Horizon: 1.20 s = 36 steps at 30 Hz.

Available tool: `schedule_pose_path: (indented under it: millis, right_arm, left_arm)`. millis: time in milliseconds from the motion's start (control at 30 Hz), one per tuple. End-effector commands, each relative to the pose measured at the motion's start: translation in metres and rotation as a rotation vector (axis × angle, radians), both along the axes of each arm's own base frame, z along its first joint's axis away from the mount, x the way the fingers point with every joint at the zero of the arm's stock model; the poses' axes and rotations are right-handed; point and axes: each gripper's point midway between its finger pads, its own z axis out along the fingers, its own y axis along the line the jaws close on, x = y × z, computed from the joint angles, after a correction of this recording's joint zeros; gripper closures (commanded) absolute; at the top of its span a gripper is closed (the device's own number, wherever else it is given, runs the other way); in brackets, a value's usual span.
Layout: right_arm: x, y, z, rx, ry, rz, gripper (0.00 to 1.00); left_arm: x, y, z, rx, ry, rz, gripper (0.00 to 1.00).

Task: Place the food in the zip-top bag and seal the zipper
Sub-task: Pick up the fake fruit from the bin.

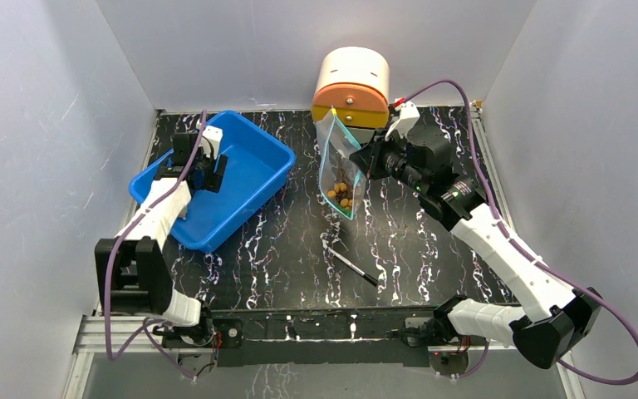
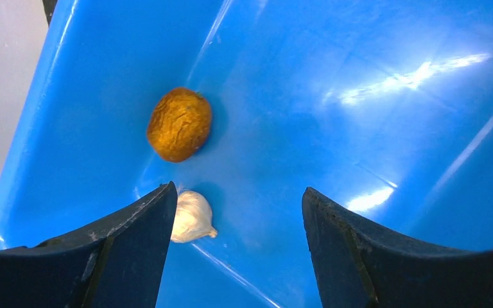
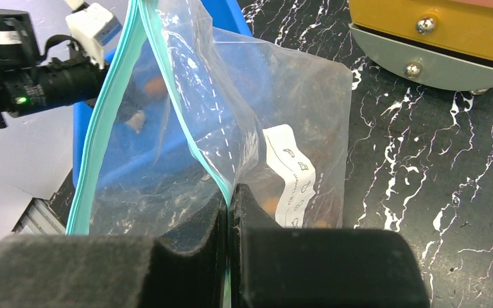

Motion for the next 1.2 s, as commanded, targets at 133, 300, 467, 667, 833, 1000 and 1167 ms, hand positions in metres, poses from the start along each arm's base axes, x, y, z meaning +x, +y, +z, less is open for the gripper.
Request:
schedule_pose_path:
  millis: [133, 300, 467, 667, 833, 1000, 1167]
  right_arm:
    - [0.0, -0.002, 0.03, 0.031, -0.084, 0.004, 1.0]
    - [0.003, -0.002, 0.032, 0.038, -0.094, -0.007, 1.0]
    - [0.005, -0.002, 0.031, 0.038, -0.094, -0.009, 1.0]
    - [0.008, -0.007, 0.038, 0.002, -0.126, -0.026, 1.0]
    - [0.009, -0.007, 0.041, 0.003, -0.139, -0.027, 1.0]
    - [0.01, -0.005, 0.037, 0.008, -0.13, -0.022, 1.0]
    - [0.008, -0.005, 0.037, 0.017, -0.129, -0.02, 1.0]
  left_arm:
    - [0.026, 0.046, -0.019, 0.166, 0.025, 0.048, 0.33]
    - [0.035, 0.057, -0.04, 0.156, 0.042, 0.069, 0.35]
    - [0.041, 0.06, -0.054, 0.18, 0.057, 0.061, 0.36]
    - [0.046, 0.071, -0.07, 0.195, 0.085, 0.075, 0.34]
    - [0.04, 0.076, -0.084, 0.214, 0.128, 0.086, 0.35]
    - [0.042, 0.08, -0.087, 0.243, 0.137, 0.083, 0.35]
    - [0.055, 0.083, -0.084, 0.251, 0.126, 0.093, 0.34]
